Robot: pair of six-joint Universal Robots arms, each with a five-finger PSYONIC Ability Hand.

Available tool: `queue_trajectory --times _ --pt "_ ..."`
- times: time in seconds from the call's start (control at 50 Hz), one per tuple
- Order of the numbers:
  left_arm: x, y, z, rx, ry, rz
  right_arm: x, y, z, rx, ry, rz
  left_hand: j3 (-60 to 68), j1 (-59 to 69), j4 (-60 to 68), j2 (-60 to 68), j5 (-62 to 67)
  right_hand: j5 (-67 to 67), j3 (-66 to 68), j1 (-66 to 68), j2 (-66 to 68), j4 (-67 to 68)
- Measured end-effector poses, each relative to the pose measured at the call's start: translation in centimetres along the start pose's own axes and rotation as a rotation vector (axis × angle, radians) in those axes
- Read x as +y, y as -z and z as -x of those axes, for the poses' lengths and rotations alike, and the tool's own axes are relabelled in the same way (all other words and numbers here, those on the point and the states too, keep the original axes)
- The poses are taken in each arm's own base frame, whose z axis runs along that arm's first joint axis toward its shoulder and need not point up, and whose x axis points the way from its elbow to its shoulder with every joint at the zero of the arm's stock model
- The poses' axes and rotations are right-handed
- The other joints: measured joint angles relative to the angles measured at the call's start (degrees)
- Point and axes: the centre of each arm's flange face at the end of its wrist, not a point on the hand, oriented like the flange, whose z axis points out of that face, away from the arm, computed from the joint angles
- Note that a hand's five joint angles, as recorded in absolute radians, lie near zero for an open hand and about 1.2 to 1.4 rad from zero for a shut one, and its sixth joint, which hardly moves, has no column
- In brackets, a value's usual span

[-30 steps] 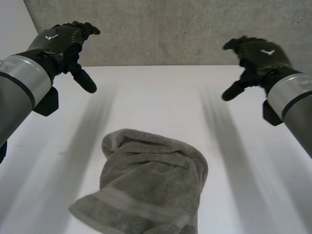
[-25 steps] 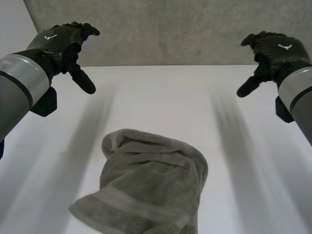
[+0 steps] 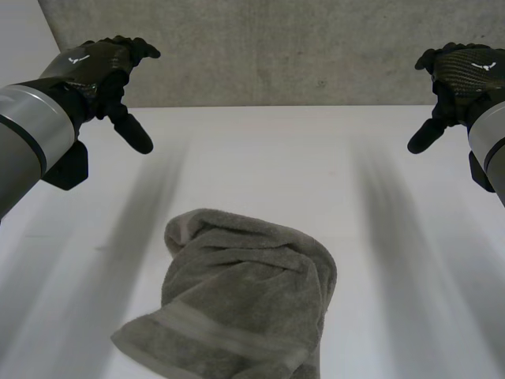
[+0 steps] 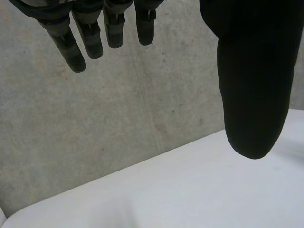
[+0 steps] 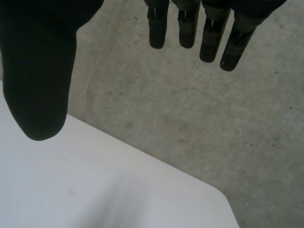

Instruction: Fold the laundry

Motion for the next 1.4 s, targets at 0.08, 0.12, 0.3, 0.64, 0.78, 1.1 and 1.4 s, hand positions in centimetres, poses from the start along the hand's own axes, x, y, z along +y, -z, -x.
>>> queue_trajectory --times 0.08,0.12,0.3,0.64,0.78,1.1,1.4 --pt "0.5 -0.2 -0.1 0.007 -0.006 0.013 0.1 0.0 0.5 -0.059 0.033 0.009 0.0 0.0 0.0 0.0 0.03 0.0 0.0 0.0 0.0 0.0" --pt "0.6 -0.2 -0.2 0.009 -0.009 0.018 0.2 0.0 0.6 -0.07 0.041 0.013 0.01 0.01 0.01 0.02 0.03 0.0 0.0 0.0 0.0 0.0" --pt "5.7 -2.7 -0.7 0.05 -0.204 0.174 5.3 0.9 3.7 -0.381 0.124 0.334 0.67 0.18 0.68 0.82 0.03 0.0 0.0 0.0 0.0 0.0" --pt "16.0 -6.2 -2.1 0.198 -0.349 0.384 14.4 -0.5 6.9 -0.478 -0.158 0.528 7.91 7.45 7.96 7.96 6.2 3.96 5.35 2.41 4.29 4.1" --pt "18.3 -7.8 -2.4 0.22 -0.366 0.372 16.1 -0.5 8.9 -0.499 -0.203 0.47 19.52 20.04 19.57 20.06 17.85 19.81 22.26 17.65 21.72 21.08" --pt "14.8 -10.0 -4.3 0.236 -0.487 0.181 14.2 -2.3 11.9 -0.577 -0.164 0.278 58.37 55.81 58.38 58.53 55.66 52.64 55.54 43.4 54.42 54.83" --pt "-5.5 -9.9 -3.7 -0.099 -0.417 -0.589 -9.0 -5.6 6.6 -0.141 0.237 -0.659 59.65 56.79 59.64 59.69 57.28 52.74 55.57 43.4 54.42 54.9"
